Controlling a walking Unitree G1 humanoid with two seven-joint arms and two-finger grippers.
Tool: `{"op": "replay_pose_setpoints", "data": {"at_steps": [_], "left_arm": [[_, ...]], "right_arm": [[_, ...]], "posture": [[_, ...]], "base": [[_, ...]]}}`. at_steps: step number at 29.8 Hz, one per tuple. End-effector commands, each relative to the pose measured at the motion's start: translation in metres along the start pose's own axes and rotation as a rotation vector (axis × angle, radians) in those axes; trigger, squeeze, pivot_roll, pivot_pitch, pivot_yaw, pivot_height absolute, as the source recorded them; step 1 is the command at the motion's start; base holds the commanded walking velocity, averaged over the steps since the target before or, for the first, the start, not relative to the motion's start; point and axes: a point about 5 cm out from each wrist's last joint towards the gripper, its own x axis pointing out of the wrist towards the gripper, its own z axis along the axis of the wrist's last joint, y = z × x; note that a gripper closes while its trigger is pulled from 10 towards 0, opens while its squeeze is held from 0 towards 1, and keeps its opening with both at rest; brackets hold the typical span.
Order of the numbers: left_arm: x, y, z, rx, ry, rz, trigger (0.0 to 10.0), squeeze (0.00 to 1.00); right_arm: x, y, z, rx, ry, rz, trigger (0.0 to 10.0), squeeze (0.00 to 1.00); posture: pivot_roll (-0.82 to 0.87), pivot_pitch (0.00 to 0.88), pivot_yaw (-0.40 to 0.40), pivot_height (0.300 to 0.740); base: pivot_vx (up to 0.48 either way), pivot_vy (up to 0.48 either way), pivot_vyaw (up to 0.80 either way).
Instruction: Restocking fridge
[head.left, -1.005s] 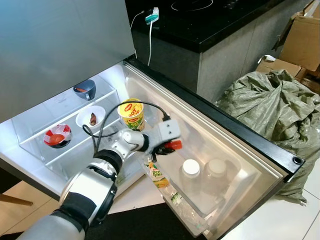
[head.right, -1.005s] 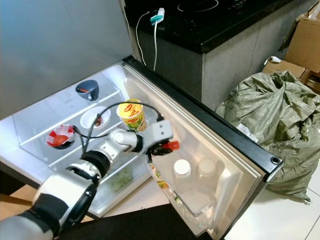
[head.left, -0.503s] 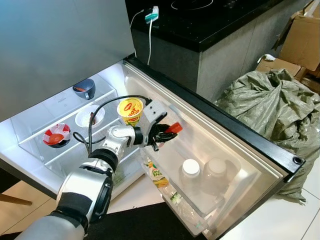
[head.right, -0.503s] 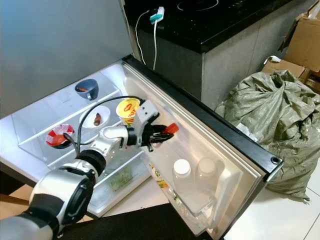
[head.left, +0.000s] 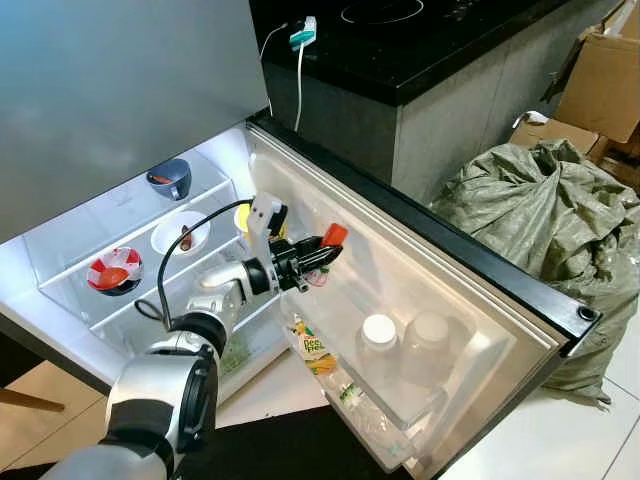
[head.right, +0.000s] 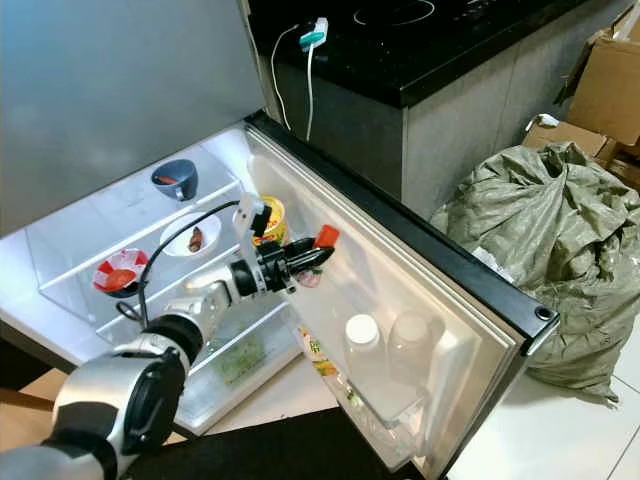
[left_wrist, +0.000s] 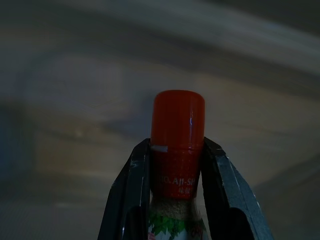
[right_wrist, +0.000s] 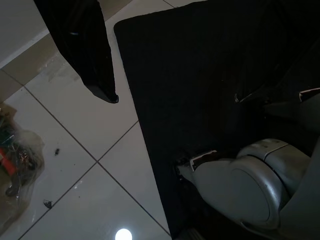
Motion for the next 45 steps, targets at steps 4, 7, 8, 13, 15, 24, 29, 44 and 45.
{"op": "replay_pose_setpoints", "data": {"at_steps": [4, 7, 8, 13, 15, 24, 29, 44, 45], "left_arm": [[-0.002, -0.004, -0.019, -0.011, -0.023, 0.102, 10.0, 0.00], [-0.001, -0.008, -0.027, 0.006, -0.015, 0.139, 10.0, 0.00], [0.001, -0.011, -0.033, 0.008, -0.010, 0.158, 10.0, 0.00], [0.007, -0.020, -0.044, 0.000, -0.033, 0.212, 10.0, 0.00], [0.009, -0.022, -0.045, 0.001, -0.039, 0.219, 10.0, 0.00], [0.014, -0.029, -0.046, 0.023, -0.085, 0.249, 10.0, 0.00], [0.016, -0.030, -0.041, -0.038, -0.194, 0.269, 10.0, 0.00], [-0.022, -0.007, -0.026, -0.225, -0.395, 0.128, 10.0, 0.00], [-0.026, -0.006, -0.026, -0.235, -0.400, 0.109, 10.0, 0.00]], "right_arm": [[-0.001, 0.002, -0.005, 0.009, 0.010, 0.003, 10.0, 0.00], [-0.001, 0.002, -0.005, 0.010, 0.009, 0.004, 10.0, 0.00], [-0.001, 0.002, -0.004, 0.010, 0.007, 0.005, 10.0, 0.00], [0.000, 0.003, -0.001, 0.010, -0.004, 0.009, 10.0, 0.00], [0.000, 0.003, 0.000, 0.009, -0.006, 0.010, 10.0, 0.00], [0.001, 0.003, 0.003, 0.010, -0.016, 0.010, 10.0, 0.00], [0.001, 0.004, 0.004, 0.007, -0.019, 0.014, 10.0, 0.00], [0.002, -0.001, 0.012, 0.036, -0.052, 0.022, 10.0, 0.00], [0.002, -0.001, 0.014, 0.042, -0.058, 0.027, 10.0, 0.00]], "posture": [[-0.27, 0.177, 0.138, 0.740], [-0.27, 0.177, 0.136, 0.740], [-0.27, 0.177, 0.135, 0.740], [-0.27, 0.175, 0.133, 0.740], [-0.27, 0.175, 0.133, 0.740], [-0.27, 0.171, 0.135, 0.740], [-0.27, 0.166, 0.133, 0.740], [-0.26, 0.151, 0.125, 0.740], [-0.26, 0.151, 0.125, 0.740]], "base": [[0.000, 0.000, 0.00], [0.000, 0.000, 0.00], [0.000, 0.000, 0.00], [0.000, 0.000, 0.00], [0.000, 0.000, 0.00], [0.000, 0.000, 0.00], [0.000, 0.000, 0.00], [0.000, 0.000, 0.00], [0.000, 0.000, 0.00]]}}
